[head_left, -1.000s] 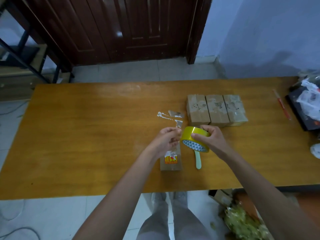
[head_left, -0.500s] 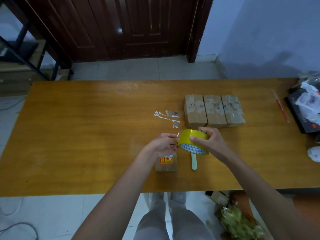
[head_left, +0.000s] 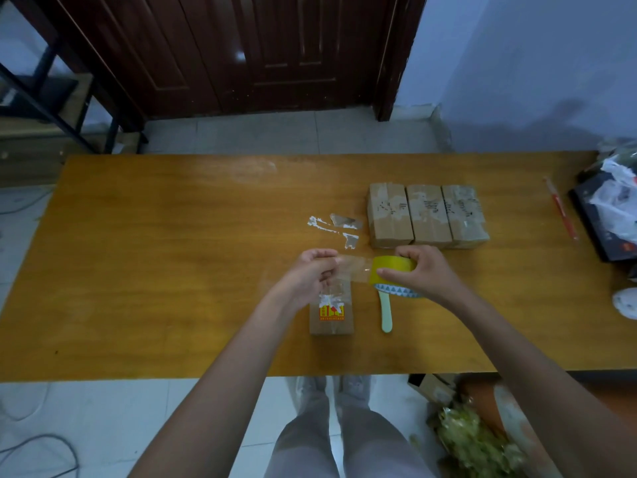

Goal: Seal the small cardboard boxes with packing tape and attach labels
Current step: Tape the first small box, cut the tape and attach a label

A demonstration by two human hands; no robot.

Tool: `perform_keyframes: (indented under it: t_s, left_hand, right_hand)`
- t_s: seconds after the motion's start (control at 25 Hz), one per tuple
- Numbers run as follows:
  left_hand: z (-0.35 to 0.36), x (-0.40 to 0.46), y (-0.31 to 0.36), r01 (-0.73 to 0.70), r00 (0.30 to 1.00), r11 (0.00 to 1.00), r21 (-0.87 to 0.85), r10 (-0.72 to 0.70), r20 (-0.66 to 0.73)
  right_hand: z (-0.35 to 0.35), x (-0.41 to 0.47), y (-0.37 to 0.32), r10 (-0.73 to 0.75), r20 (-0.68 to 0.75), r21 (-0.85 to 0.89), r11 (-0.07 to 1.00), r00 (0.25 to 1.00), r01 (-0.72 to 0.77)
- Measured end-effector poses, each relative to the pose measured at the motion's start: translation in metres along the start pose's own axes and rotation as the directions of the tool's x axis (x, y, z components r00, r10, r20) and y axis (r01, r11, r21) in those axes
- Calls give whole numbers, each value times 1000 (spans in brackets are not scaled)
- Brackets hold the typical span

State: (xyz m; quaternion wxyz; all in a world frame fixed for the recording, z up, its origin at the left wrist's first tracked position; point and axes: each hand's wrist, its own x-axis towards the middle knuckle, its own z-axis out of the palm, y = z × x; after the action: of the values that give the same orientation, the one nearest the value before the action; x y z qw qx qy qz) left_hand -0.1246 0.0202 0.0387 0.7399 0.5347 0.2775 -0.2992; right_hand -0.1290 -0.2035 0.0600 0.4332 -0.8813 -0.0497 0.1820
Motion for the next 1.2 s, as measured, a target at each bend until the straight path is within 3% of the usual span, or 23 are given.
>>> perform_keyframes:
  t_s: [0.36,0.56,0.72,0.88,1.2]
  left_hand:
    - [-26,5,-8,-64,969,989,130,93,-230]
    - [-55,2,-19,-107,946,985,135,143,-291]
    - [-59,2,-43,-113,898,975,190,182,-401]
    - [-58,12,-54,-132,845,963,234,233,-482]
    - [-64,37,-65,-60,844,936,346,233,-484]
  right_hand:
    - [-4,3,-3,-140,220,-260,946,965,196]
    - [-6,6,9,-103,193,-559,806,976,196]
    - [19,6,13,-119,208,-743,626,971,236]
    - [35,15,17,-63,184,-796,576,981,187]
    - [48,31,23,19,209,-818,552,978,164]
